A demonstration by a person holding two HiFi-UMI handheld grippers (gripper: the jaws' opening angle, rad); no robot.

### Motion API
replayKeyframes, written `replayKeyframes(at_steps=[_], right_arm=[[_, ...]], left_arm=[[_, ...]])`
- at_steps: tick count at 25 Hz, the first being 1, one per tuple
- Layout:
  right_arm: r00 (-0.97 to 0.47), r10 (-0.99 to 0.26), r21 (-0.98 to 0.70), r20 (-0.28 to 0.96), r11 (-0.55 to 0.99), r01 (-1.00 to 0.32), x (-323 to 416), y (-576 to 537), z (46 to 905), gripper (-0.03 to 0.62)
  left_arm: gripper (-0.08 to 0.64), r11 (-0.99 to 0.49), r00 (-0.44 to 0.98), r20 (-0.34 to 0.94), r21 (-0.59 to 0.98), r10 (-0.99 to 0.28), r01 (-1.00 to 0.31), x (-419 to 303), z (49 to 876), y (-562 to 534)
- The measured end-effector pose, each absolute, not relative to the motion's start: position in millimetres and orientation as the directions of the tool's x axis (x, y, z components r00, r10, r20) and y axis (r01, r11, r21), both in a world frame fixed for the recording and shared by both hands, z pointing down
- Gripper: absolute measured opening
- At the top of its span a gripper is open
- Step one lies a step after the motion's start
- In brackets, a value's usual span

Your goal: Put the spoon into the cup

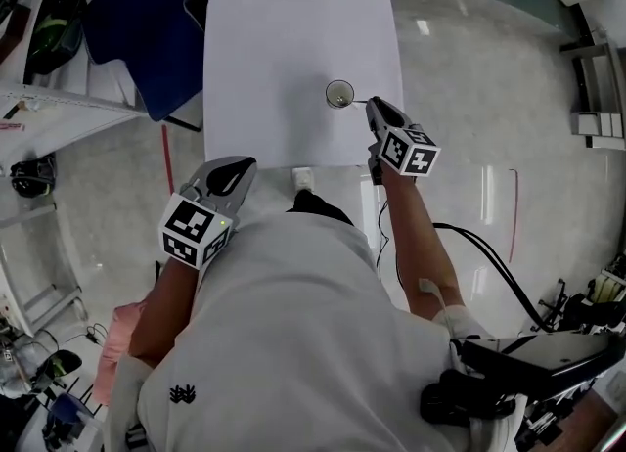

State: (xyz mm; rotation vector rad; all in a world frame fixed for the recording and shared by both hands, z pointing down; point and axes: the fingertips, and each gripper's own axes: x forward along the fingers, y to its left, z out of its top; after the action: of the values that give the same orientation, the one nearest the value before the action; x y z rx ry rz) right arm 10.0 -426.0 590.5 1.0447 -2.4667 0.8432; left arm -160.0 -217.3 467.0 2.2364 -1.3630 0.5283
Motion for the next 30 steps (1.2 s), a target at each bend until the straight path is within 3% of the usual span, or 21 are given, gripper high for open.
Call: replayKeyframes(at_steps=[13,30], right_arm=[[-0.689,-0.412,-0.419,0.597,0.572,-0.705,-14.1,-473.8,683.8,0.051],[-0.689,-0.357,-0.417,0.631,0.594,-0.688,-31.0,-483.8,716.9,0.052]], left_arm=[[0.009,-0.340,0.384,0.612,0.193,-0.691,-0.920,-159.6,483.8,-292.2],[0.009,-0.275,0.343,0.640,0.207,-0.688,-0.939,-167.6,493.7,-305.2]])
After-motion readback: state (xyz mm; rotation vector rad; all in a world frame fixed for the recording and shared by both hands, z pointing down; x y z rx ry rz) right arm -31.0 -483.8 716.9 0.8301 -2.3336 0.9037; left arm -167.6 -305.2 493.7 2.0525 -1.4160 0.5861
